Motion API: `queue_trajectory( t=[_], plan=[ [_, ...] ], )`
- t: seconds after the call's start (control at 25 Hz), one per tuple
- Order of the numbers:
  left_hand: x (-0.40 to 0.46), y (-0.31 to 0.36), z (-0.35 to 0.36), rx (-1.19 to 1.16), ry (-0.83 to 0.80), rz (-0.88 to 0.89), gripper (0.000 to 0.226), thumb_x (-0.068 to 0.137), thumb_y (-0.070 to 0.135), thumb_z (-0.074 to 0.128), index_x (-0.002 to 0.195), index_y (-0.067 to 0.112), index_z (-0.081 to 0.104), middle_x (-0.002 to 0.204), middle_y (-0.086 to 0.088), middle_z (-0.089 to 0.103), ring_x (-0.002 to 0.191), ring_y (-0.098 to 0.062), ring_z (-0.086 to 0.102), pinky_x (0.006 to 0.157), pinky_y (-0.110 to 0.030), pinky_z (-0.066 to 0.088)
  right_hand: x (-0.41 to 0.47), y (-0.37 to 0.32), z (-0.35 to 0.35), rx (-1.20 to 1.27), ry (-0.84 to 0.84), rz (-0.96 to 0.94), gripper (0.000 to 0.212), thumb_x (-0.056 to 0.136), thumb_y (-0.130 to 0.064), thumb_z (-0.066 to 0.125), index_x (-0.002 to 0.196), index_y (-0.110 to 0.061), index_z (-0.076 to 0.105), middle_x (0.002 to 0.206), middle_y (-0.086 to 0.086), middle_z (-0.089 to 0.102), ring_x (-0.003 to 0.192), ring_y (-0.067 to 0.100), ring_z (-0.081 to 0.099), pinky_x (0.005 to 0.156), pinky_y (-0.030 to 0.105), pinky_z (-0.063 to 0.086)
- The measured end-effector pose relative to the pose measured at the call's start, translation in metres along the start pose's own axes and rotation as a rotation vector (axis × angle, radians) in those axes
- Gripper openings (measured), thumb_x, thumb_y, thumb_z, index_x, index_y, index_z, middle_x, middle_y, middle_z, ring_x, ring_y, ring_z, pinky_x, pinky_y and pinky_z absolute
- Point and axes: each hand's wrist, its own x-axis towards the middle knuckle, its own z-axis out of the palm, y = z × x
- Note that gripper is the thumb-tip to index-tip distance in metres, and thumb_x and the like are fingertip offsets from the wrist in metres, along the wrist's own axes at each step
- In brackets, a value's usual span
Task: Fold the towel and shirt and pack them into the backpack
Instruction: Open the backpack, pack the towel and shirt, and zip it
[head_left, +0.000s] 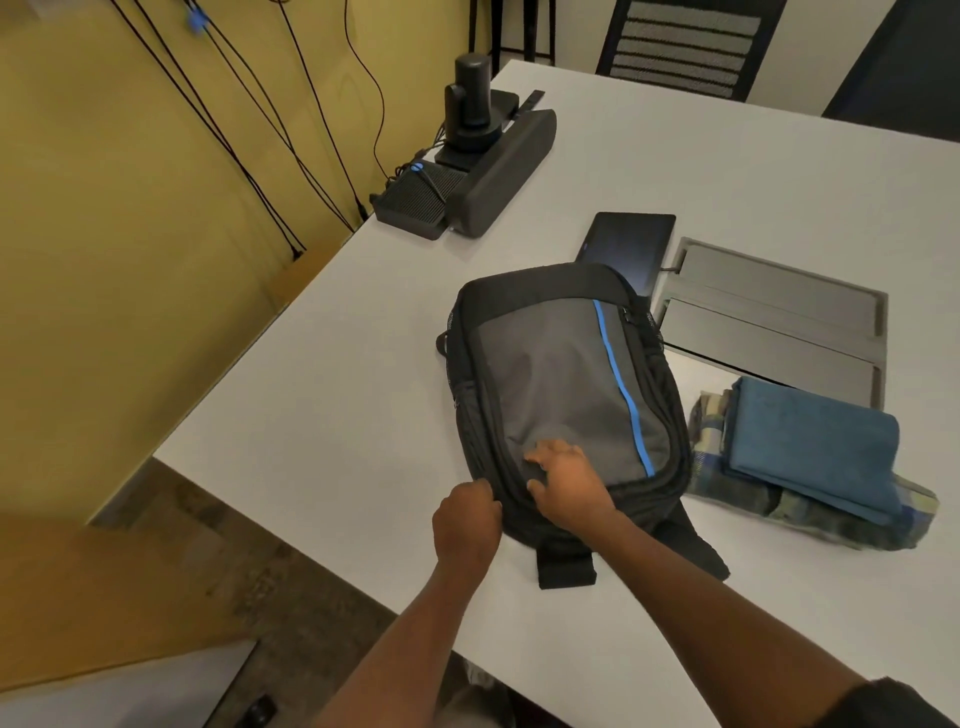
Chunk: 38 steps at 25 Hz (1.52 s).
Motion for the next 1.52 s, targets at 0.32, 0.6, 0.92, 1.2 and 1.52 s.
queue_trajectory(
  t=[0.32, 0.6, 0.92, 1.2, 1.52],
  plan=[
    [0.001, -0.007, -0.011, -0.125, -0.044, -0.098, 0.01, 0.089, 0.029, 0.061, 0.083, 0.022, 0.066, 0.08, 0.005, 0.067, 0.07, -0.012, 0.058, 0.052, -0.02, 0.038, -0.011, -0.028, 0.033, 0.265, -0.033, 0.146, 0.023, 0.097, -0.019, 0.049, 0.09, -0.011, 0.07, 0.085, 0.005, 0.069, 0.079, 0.018, 0.066, 0.077, 0.03, 0.056],
    [0.019, -0.018, -0.018, -0.225, -0.16, -0.084, 0.01, 0.082, 0.028, 0.069, 0.073, 0.025, 0.071, 0.075, 0.006, 0.071, 0.07, -0.013, 0.066, 0.065, -0.028, 0.055, -0.001, -0.042, 0.038, 0.316, -0.12, 0.291, 0.007, 0.087, -0.012, 0.064, 0.083, -0.012, 0.069, 0.082, 0.006, 0.072, 0.073, 0.017, 0.07, 0.066, 0.027, 0.059],
    [0.03, -0.027, -0.022, -0.291, -0.26, 0.02, 0.014, 0.087, 0.031, 0.069, 0.077, 0.023, 0.073, 0.069, 0.008, 0.066, 0.067, -0.01, 0.065, 0.067, -0.026, 0.055, -0.002, -0.056, 0.035, 0.809, -0.106, 0.589, 0.03, 0.098, -0.018, 0.055, 0.079, 0.002, 0.065, 0.077, 0.022, 0.073, 0.066, 0.03, 0.073, 0.056, 0.033, 0.061],
    [0.035, -0.038, -0.03, -0.41, -0.357, 0.002, 0.013, 0.088, 0.019, 0.064, 0.085, 0.021, 0.076, 0.084, 0.002, 0.075, 0.075, -0.016, 0.071, 0.072, -0.032, 0.06, -0.005, -0.06, 0.035, 0.721, -0.15, 0.528, 0.017, 0.096, -0.01, 0.053, 0.084, -0.003, 0.062, 0.071, 0.012, 0.068, 0.052, 0.019, 0.063, 0.046, 0.024, 0.051],
    [0.037, -0.017, -0.031, -0.621, -0.263, -0.266, 0.015, 0.088, 0.033, 0.07, 0.085, 0.019, 0.073, 0.077, -0.003, 0.074, 0.07, -0.021, 0.072, 0.06, -0.035, 0.062, -0.008, -0.062, 0.034, 0.519, -0.128, 0.418, 0.02, 0.096, -0.015, 0.053, 0.08, -0.01, 0.061, 0.073, 0.006, 0.07, 0.058, 0.014, 0.067, 0.058, 0.025, 0.058]
  ],
)
